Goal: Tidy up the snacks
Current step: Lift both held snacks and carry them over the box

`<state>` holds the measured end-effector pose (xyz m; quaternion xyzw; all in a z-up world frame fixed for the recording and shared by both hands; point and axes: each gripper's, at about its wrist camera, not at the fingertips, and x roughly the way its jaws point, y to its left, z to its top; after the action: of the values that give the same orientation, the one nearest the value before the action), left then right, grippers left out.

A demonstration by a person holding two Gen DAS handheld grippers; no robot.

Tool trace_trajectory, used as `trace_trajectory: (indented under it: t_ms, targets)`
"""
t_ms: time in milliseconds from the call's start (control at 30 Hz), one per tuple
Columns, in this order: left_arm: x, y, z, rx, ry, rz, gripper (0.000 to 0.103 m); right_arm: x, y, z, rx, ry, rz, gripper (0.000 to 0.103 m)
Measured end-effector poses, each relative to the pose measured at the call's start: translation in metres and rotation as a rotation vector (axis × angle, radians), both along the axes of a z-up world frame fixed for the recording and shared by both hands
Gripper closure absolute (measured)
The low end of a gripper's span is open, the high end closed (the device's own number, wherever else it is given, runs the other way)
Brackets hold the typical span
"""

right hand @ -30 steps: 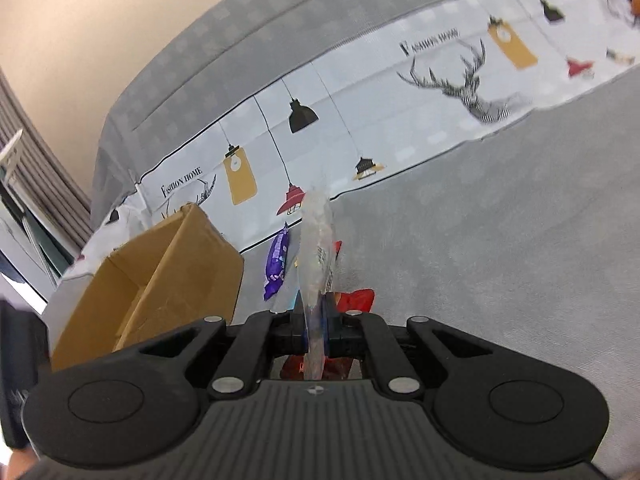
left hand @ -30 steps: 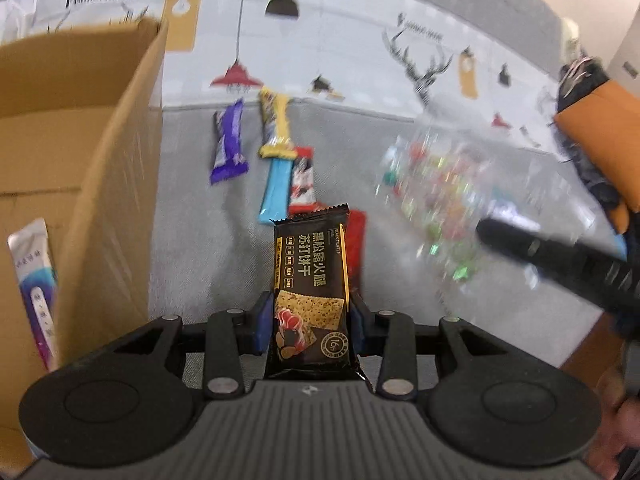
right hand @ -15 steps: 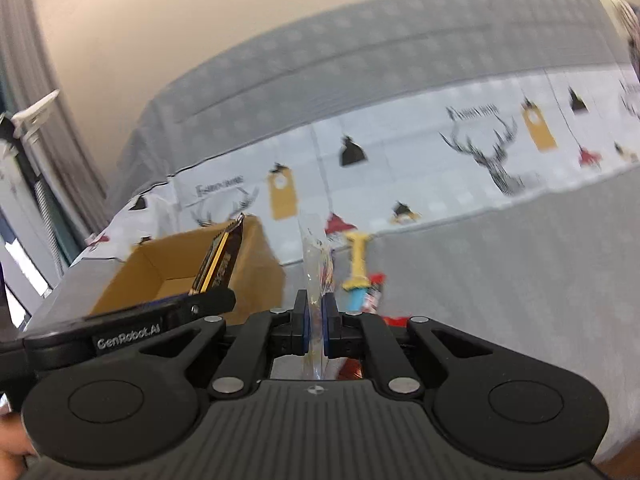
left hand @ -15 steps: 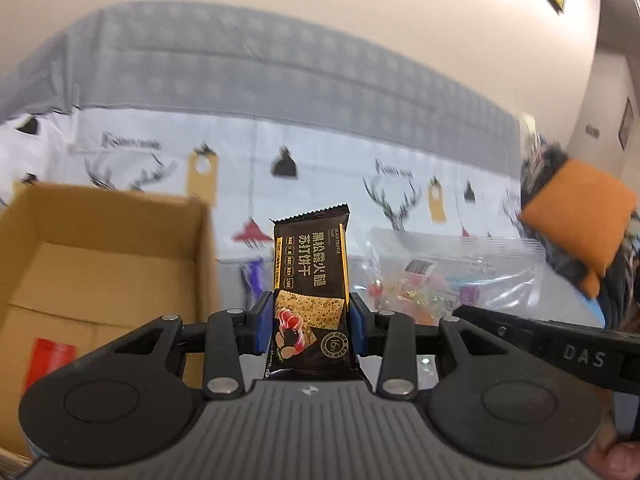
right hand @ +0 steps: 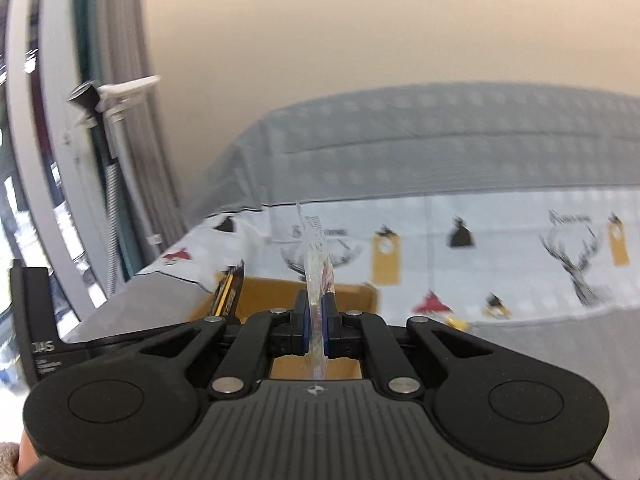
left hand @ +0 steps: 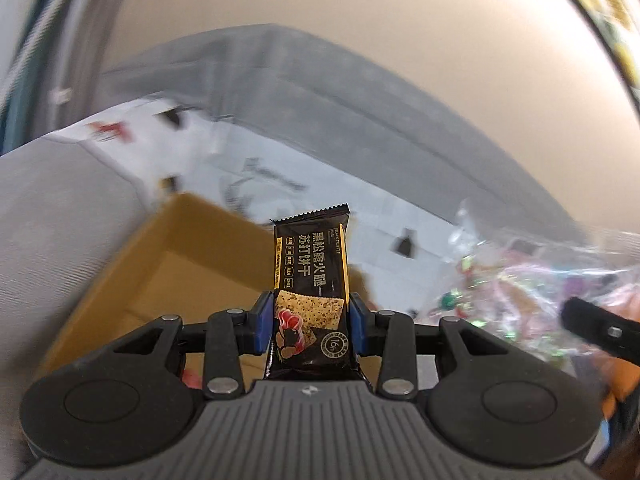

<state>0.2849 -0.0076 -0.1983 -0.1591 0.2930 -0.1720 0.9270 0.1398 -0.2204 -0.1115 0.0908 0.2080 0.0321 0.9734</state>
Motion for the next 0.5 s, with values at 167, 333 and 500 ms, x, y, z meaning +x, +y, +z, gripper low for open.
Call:
trace_trajectory:
  t_ms: [167,333,500]
  targets:
    - [0.027,0.026,-0.030,0.064,0.168,0.075,0.061,0.035,0.037,-0.015,-0.028,0.055,0.082,0.097]
    - [0.035,0.036,-0.038,0.041,0.185,0.086,0.061,0.063,0.065,-0.046,-0.019,0.117,0.107,0.097]
    - [0.036,0.035,-0.034,0.079,0.145,0.097,0.061,0.083,0.090,-0.065,-0.096,0.127,0.101,0.097]
